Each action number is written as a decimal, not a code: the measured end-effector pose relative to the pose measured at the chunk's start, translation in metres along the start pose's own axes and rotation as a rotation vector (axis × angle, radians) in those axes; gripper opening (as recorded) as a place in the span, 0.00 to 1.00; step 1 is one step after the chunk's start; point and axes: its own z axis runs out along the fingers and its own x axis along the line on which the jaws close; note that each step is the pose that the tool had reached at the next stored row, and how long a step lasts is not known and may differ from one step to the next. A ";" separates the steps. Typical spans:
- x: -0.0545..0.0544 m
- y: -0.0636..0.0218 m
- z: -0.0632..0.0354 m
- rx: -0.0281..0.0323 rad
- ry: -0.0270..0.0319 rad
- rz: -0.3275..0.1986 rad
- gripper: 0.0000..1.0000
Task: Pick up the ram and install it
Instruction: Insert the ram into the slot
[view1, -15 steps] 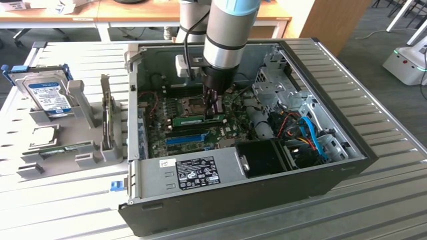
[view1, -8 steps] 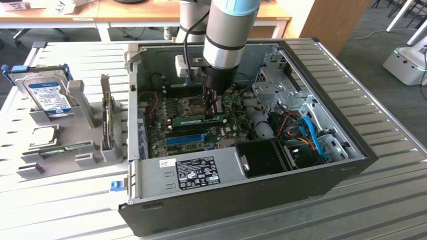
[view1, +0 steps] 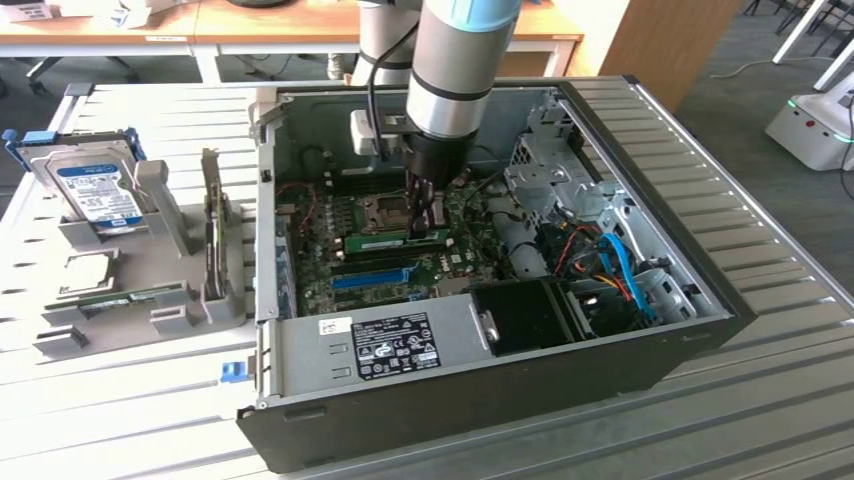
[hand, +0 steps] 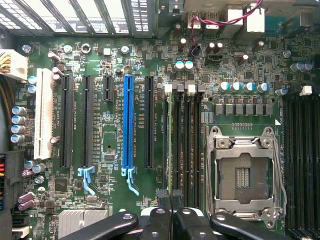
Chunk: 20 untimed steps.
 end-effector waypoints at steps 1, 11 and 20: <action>0.000 -0.0001 0.0000 0.0000 0.0000 0.000 0.12; 0.000 -0.0002 0.0006 0.0000 0.0000 0.000 0.12; 0.000 -0.0002 0.0015 0.0000 0.0000 0.000 0.12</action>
